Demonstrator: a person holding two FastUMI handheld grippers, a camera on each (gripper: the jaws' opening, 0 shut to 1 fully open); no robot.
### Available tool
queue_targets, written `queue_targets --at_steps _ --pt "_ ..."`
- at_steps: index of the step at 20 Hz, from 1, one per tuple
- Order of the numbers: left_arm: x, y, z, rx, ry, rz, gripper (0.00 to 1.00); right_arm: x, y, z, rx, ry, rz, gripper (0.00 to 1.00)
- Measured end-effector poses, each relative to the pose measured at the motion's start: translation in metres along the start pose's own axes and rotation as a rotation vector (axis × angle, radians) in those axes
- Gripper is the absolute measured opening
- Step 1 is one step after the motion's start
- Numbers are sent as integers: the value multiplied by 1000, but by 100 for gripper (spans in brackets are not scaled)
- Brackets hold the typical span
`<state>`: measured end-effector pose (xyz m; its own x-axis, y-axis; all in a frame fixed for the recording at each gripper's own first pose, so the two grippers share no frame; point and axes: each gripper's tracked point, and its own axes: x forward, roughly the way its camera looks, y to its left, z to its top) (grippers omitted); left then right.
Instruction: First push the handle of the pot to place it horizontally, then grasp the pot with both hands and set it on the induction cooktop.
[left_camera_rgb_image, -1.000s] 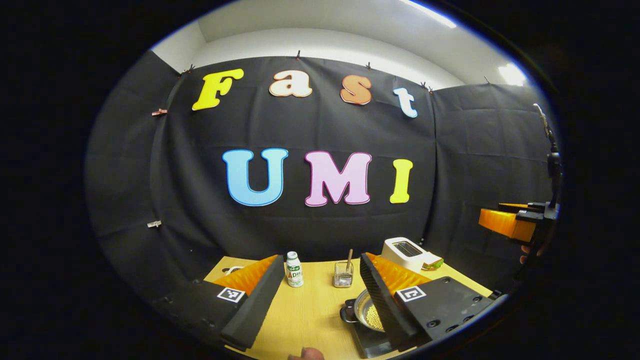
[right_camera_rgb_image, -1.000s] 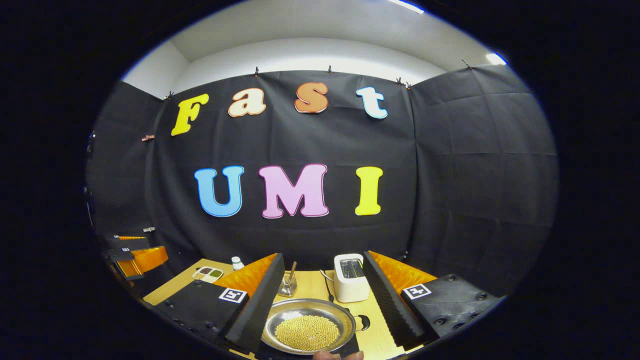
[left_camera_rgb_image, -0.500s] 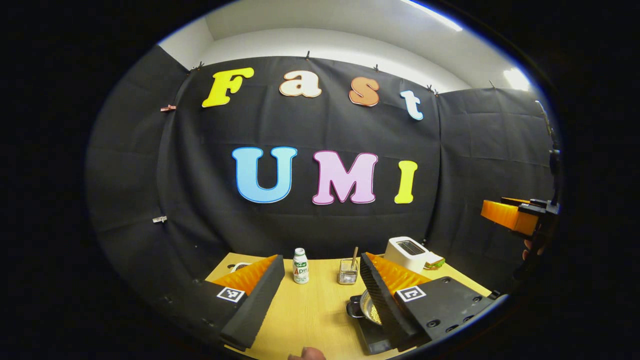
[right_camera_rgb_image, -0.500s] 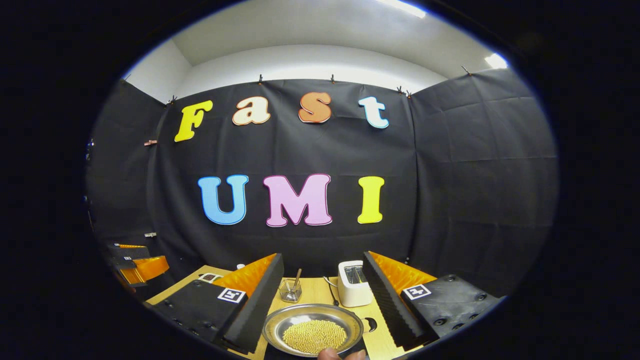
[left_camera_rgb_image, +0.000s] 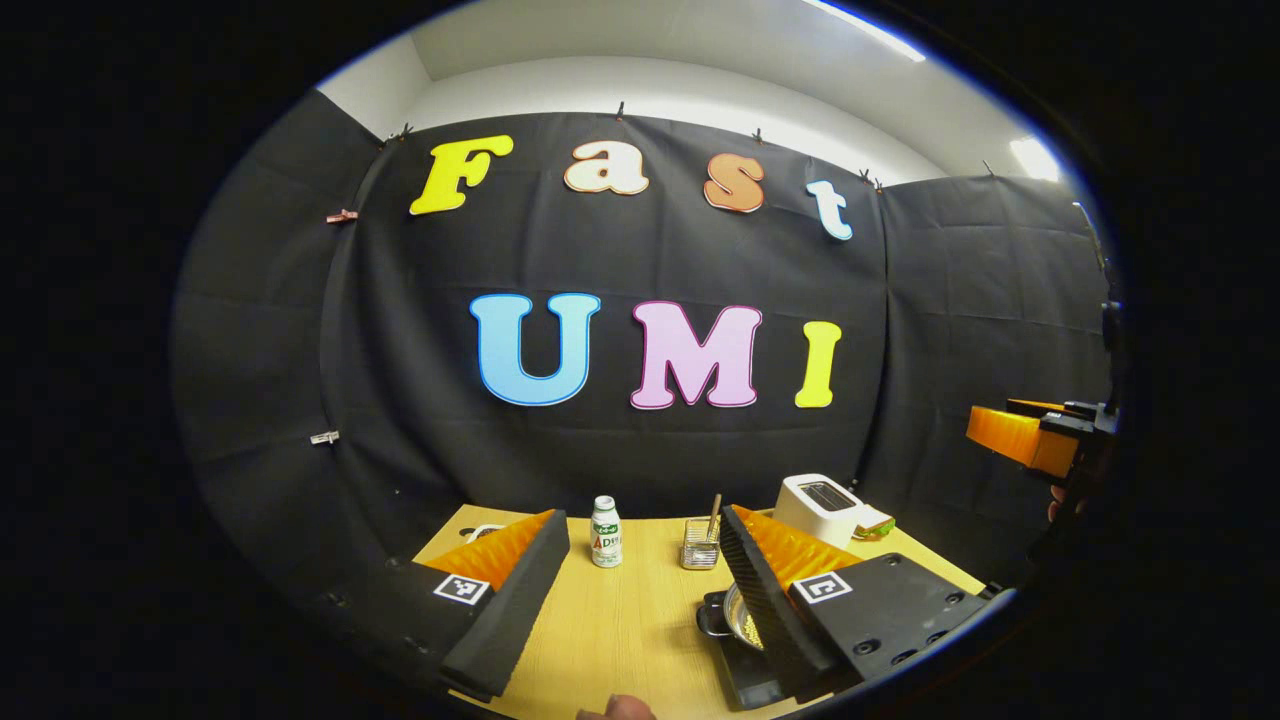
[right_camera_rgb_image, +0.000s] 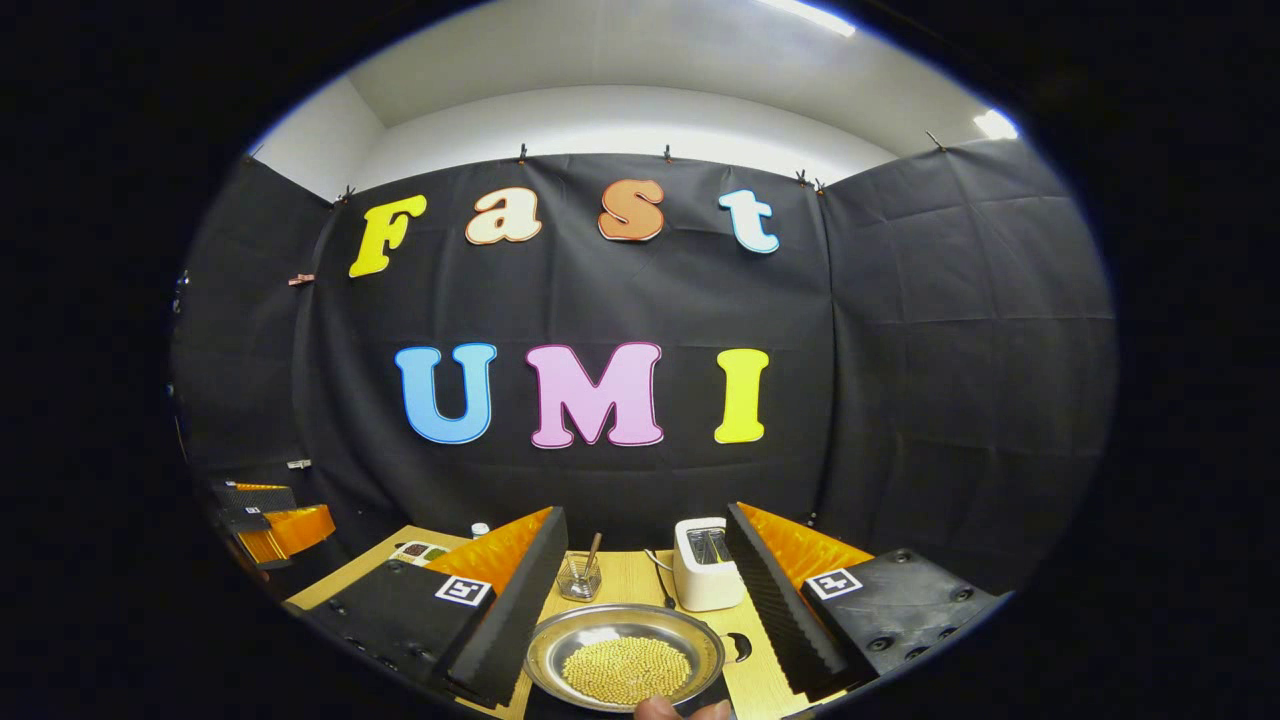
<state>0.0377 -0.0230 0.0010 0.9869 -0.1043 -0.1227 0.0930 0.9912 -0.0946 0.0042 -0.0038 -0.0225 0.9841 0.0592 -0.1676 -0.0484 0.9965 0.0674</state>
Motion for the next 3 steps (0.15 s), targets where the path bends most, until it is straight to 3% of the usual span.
queue_targets --at_steps 3 --pt "2 -3 -1 -3 2 -1 94 1 -3 -3 1 5 -6 98"
